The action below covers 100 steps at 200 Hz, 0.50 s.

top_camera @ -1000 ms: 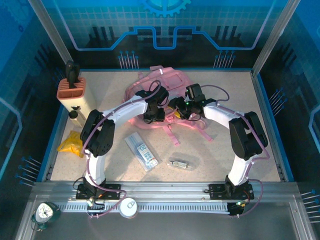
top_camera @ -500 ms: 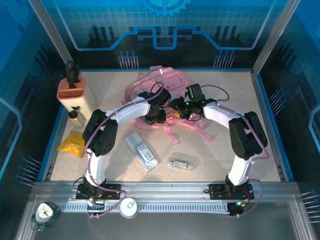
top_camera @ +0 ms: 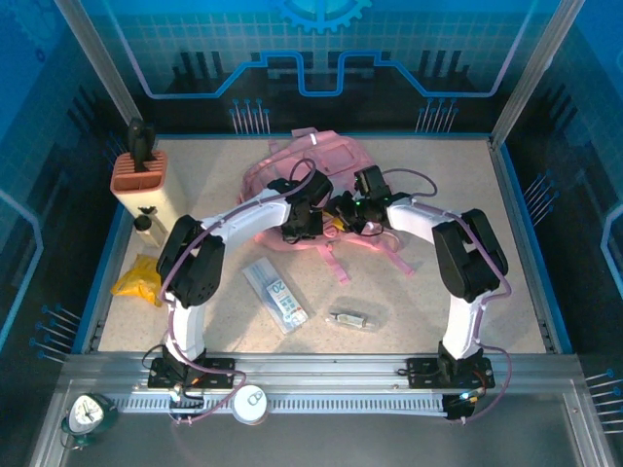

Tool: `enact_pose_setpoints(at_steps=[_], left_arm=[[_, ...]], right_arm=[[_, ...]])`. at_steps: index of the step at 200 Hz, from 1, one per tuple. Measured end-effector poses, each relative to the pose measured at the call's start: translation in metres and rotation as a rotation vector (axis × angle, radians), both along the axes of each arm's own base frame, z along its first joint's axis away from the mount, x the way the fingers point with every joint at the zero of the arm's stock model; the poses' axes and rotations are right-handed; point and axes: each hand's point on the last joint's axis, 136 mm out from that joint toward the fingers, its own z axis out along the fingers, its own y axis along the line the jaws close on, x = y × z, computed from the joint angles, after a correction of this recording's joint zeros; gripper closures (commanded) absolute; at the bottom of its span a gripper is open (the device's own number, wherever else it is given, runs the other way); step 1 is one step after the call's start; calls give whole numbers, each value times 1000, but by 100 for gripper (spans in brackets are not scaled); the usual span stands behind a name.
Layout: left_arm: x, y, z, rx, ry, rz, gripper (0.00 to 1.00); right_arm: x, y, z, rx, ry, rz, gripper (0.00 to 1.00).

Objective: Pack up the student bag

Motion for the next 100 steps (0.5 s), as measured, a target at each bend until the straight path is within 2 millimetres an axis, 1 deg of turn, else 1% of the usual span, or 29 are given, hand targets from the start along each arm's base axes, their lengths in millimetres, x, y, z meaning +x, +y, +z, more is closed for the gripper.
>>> enact_pose_setpoints(at_steps=[11,23,33,41,63,100], left_arm=[[0,1,4,6,-8,-1,100],[0,1,10,9,-24,-2,100],[1,-1,17,4,-45,-7,100],[1,-4,22,-4,-62,-13,100],[2,-8,30,-6,-96,-34,100],[4,-7,36,26,-153,-78,100]], right_arm=[[2,-1,1,-3,-5,1,75],[6,-4,4,-2,-10,-4,86],[9,-8,5,2,-17,-5,91],[10,-11,6,10,-13,-9,100],[14,-17,14,37,-25,1,100],[17,-29,33,85,-50,16,100]])
